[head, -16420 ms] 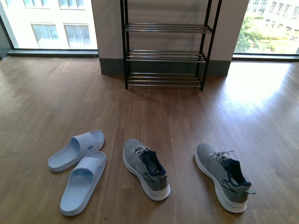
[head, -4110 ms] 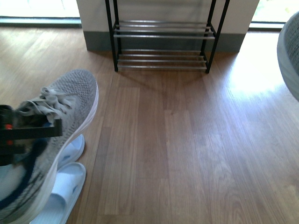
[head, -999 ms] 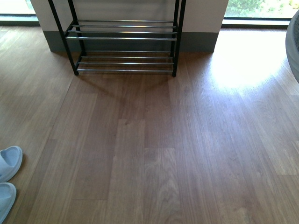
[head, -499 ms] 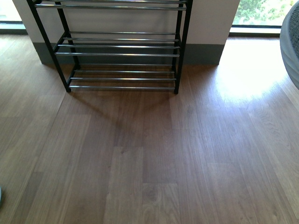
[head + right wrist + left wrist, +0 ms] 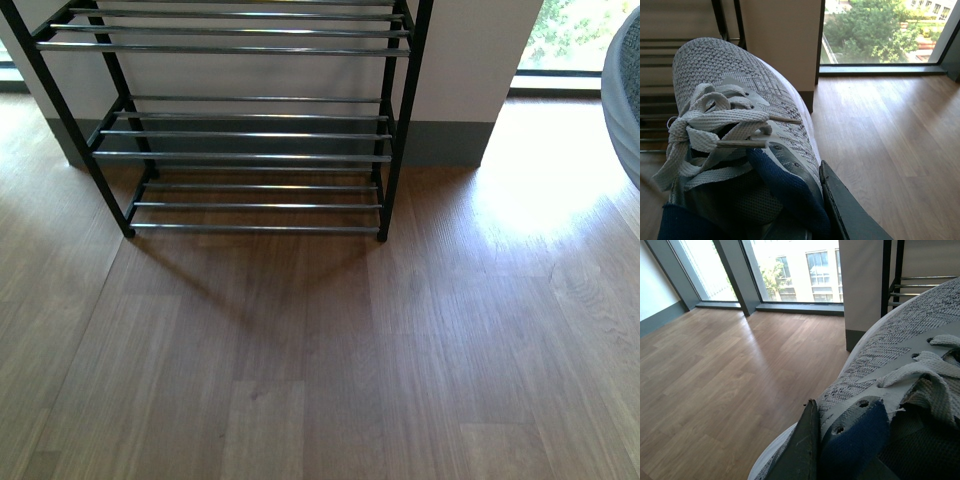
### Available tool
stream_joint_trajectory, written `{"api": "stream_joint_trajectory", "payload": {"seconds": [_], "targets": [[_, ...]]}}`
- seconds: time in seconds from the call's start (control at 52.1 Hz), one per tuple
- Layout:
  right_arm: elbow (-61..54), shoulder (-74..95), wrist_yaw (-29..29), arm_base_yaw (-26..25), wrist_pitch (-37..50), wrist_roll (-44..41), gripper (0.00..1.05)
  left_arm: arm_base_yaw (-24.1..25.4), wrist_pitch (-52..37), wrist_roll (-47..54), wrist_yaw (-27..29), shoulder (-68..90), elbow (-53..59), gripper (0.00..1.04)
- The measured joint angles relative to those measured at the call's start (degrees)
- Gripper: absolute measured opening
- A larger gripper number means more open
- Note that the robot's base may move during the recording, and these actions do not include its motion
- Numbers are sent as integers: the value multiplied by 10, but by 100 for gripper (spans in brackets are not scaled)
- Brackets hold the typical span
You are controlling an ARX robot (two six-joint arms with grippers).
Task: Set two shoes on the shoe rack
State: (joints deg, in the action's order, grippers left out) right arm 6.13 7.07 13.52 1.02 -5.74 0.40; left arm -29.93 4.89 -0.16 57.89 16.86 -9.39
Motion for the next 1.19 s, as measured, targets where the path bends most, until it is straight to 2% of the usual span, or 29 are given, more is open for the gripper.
{"api": "stream_joint_trajectory", "payload": {"seconds": [0.903,1.191], "targets": [[0,0,-9,1,0,0,1,0,0,1,6,0,0,2],[0,0,7,0,0,0,1,0,0,1,-5,1,0,2]]}}
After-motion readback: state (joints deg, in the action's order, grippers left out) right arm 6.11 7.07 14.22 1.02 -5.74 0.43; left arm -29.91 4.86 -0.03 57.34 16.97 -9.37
